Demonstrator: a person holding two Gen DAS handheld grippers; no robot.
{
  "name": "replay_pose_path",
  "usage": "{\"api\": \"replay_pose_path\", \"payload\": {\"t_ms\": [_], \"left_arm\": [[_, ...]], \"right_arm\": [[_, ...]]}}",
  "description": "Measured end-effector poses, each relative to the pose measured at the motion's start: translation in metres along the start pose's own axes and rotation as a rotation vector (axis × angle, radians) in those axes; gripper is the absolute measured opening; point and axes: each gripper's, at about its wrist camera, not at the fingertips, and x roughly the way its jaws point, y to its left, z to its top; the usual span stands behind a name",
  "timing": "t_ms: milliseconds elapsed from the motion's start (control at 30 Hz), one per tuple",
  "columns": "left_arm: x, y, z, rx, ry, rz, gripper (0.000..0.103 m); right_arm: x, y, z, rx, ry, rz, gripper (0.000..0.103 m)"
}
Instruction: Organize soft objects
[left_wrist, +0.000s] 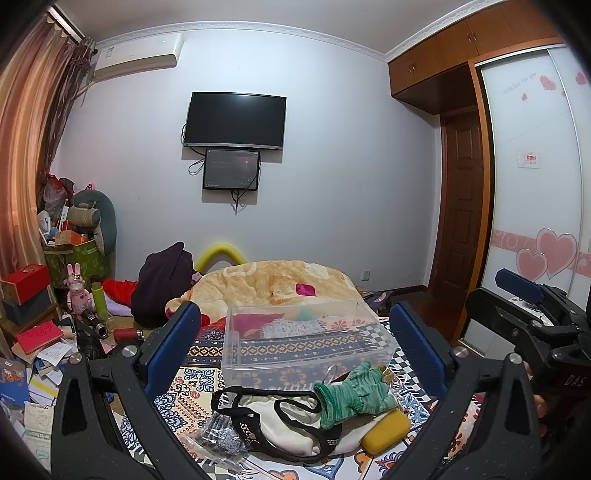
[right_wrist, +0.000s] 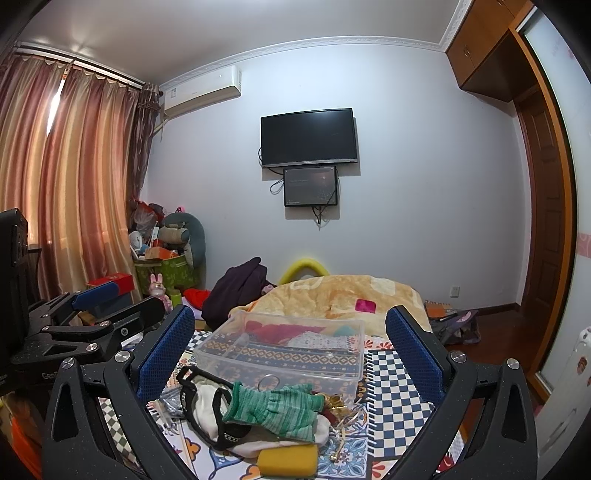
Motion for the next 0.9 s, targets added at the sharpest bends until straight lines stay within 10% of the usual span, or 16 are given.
{"api": "replay_pose_path", "payload": {"t_ms": [900], "left_arm": [[0.018, 0.009, -0.016, -0.004, 0.077, 0.002, 0.103]], "right_arm": [[0.011, -0.005, -0.007, 0.024, 0.040, 0.002, 0.103]]}}
